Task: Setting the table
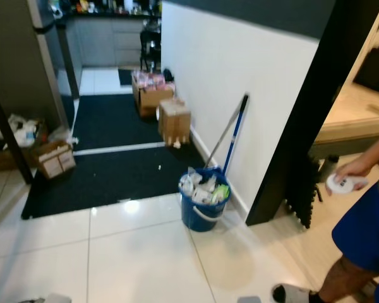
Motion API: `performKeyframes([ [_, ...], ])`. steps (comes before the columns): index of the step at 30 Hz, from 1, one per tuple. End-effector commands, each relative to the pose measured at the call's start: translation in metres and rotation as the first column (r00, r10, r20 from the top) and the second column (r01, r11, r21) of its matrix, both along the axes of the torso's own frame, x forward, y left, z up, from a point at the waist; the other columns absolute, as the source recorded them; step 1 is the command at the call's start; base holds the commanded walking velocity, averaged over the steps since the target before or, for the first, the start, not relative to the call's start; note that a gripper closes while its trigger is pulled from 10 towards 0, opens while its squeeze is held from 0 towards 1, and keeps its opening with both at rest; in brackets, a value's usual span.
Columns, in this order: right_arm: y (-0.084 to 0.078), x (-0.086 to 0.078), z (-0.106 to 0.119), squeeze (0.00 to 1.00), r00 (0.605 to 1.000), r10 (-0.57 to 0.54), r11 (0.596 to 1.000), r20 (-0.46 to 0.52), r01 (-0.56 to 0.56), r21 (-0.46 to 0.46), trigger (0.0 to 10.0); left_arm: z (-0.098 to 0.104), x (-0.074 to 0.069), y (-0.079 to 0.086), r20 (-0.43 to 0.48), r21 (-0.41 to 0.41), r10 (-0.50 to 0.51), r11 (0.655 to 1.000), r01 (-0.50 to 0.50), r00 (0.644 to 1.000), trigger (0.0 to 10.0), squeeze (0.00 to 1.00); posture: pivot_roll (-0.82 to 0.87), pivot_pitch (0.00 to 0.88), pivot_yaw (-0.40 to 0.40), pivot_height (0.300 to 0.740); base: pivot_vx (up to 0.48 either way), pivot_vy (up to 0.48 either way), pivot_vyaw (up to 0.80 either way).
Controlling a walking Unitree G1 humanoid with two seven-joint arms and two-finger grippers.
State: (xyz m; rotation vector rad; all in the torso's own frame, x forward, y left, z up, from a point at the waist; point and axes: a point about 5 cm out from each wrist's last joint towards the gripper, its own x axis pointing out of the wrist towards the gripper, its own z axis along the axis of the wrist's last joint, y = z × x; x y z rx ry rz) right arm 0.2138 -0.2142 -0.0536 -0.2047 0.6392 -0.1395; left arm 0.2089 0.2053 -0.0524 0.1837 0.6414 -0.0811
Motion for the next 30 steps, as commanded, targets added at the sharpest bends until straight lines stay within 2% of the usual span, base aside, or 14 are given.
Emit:
performKeyframes([
  [1,0.0053,-0.0045,-0.0038,0.0,1.0,0.015,1.0,-0.016,-0.015,0.007,10.0,-0.0051,-0.0088,0.0068,-0.037,0.018,0.01,1.0,-0.01,0.999,10.0,0.0,0.03,0.07,-0.003,0.74,0.337,0.0,0.0],
  [21,0.0085,-0.0051,-0.0044,0.0,0.999,0.036,0.999,-0.015,-0.037,-0.003,10.0,-0.0048,-0.0084,0.0074,-0.037,0.02,0.002,1.0,-0.001,0.999,10.0,0.0,0.03,0.075,0.0,0.74,0.336,0.0,0.0],
  [30,0.0092,-0.0057,-0.0044,0.0,1.0,0.029,1.0,-0.008,-0.029,0.01,10.0,-0.0051,-0.0086,0.0064,-0.037,0.019,-0.001,1.0,0.002,0.999,10.0,0.0,0.03,0.079,0.0,0.74,0.465,0.0,0.0],
])
